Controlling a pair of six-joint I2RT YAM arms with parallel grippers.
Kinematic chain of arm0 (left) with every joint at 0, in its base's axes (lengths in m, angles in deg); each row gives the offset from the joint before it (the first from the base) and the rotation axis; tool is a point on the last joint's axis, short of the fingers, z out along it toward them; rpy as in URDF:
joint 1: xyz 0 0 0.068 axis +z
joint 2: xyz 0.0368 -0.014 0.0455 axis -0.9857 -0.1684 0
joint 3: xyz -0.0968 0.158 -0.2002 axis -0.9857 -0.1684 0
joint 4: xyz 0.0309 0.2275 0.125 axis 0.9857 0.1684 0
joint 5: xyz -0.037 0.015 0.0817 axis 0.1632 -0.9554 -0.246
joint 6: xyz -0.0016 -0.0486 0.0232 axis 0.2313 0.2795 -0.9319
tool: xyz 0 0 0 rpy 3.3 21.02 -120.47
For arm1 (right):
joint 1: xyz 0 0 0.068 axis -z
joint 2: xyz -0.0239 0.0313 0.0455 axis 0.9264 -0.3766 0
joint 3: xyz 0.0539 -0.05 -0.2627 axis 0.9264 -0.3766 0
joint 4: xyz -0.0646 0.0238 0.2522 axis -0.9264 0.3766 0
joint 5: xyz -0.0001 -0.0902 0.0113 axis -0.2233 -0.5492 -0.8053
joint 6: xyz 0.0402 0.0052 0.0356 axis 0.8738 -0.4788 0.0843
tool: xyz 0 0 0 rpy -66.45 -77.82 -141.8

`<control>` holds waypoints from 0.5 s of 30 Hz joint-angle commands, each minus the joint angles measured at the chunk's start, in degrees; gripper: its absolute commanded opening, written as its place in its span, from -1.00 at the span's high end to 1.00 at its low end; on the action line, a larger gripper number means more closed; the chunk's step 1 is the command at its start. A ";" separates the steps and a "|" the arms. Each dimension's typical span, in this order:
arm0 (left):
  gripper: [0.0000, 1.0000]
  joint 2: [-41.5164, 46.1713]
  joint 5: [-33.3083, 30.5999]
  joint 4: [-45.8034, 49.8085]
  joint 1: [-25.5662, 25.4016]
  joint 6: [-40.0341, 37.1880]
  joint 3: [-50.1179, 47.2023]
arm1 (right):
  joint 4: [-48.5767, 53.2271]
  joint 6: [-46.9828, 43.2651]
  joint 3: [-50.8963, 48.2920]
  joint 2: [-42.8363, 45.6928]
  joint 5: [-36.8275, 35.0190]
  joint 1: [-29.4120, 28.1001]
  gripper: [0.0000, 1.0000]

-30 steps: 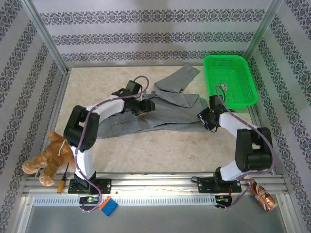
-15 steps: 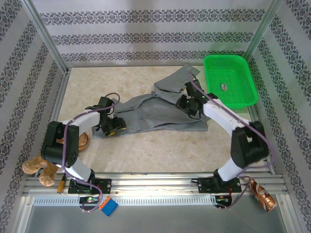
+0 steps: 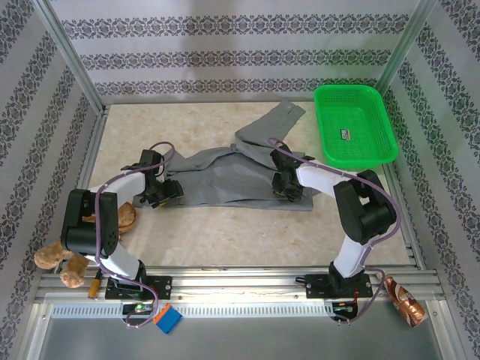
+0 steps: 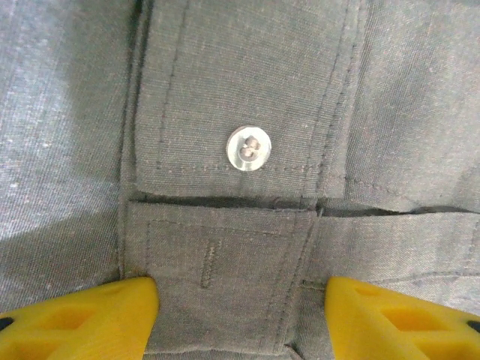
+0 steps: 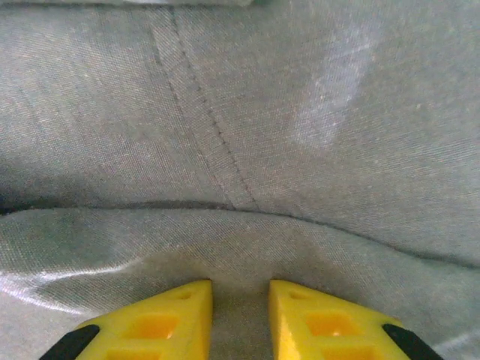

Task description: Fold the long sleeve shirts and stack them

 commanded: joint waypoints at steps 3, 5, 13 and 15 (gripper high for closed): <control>-0.26 0.10 -3.23 3.16 1.84 -1.70 -4.35 | 7.25 0.24 -5.36 3.08 -8.83 -3.20 0.43; -0.27 0.77 -2.73 3.29 1.93 -1.67 -4.60 | 8.50 1.59 -6.72 5.10 -11.95 -5.26 0.31; -0.28 5.36 1.81 5.25 1.93 -0.89 -6.19 | 11.38 5.53 -12.95 10.11 -13.98 -12.89 0.25; -0.29 8.24 3.55 6.08 1.93 -0.34 -7.27 | 11.53 7.26 -14.94 12.54 -12.97 -13.70 0.25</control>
